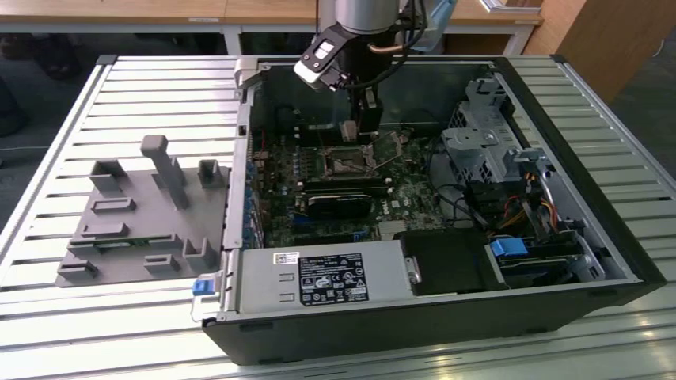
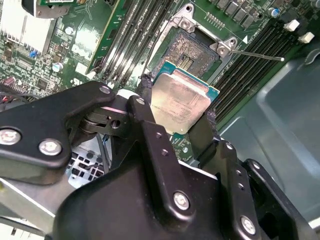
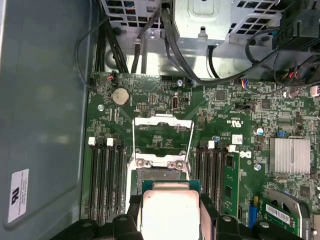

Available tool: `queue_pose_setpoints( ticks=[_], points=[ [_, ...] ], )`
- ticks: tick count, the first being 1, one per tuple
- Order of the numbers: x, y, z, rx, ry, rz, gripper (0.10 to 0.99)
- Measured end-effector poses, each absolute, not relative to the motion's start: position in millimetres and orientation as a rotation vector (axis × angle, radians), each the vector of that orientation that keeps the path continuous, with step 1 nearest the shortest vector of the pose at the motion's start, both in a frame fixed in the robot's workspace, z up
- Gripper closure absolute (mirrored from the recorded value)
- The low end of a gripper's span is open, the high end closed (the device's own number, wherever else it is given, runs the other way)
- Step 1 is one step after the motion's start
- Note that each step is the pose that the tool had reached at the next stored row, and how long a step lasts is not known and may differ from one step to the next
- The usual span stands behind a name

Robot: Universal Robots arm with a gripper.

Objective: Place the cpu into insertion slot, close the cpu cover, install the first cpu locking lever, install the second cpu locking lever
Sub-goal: 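Place the cpu into insertion slot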

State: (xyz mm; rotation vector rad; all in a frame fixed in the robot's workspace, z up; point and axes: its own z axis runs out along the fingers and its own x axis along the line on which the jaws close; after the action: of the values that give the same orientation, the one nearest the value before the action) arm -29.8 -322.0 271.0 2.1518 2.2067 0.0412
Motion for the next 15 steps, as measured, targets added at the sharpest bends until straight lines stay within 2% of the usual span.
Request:
queue_pose_setpoints(
  ticks=[15],
  points=[
    [-30.6,-322.0,257.1,2.152,2.207,0.041,0.545]
  ],
)
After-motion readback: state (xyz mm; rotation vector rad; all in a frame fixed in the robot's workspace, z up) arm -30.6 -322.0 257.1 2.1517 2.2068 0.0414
